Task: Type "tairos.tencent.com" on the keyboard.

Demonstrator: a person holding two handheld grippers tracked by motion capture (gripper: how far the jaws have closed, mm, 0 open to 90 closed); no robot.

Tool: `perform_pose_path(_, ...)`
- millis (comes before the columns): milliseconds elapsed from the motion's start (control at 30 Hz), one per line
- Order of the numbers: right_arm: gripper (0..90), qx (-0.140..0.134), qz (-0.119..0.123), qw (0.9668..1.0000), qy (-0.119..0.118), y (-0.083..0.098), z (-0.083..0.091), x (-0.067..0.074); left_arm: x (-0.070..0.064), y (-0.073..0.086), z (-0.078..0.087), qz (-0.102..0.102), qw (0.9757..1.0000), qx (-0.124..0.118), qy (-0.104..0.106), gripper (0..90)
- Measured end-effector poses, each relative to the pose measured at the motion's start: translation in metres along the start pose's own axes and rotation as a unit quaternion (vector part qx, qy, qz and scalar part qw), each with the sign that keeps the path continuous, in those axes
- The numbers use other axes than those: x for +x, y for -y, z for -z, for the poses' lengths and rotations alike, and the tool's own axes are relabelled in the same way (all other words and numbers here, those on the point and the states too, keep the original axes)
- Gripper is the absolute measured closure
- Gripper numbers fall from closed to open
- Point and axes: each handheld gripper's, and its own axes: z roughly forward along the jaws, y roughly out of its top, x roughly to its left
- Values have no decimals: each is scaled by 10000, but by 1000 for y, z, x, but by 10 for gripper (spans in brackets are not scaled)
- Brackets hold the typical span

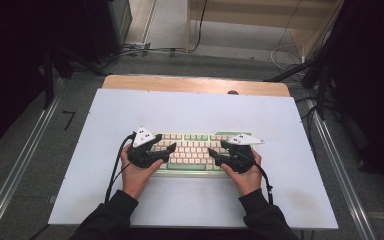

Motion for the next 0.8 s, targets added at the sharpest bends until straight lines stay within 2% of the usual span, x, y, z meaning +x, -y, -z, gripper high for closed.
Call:
perform_pose_path(233, 551, -16, 96, 9999, -30, -2, -2, 3, 3, 3, 5, 65, 10000, -10, -47, 371)
perform_pose_path(567, 842, 72, 242, 9996, -140, -5, -7, 5, 9, 7, 15, 210, 9997, -67, -119, 372)
perform_pose_path(800, 876, 97, 331, 9993, -111, -7, -10, 6, 11, 9, 19, 263, 9996, -59, -118, 372)
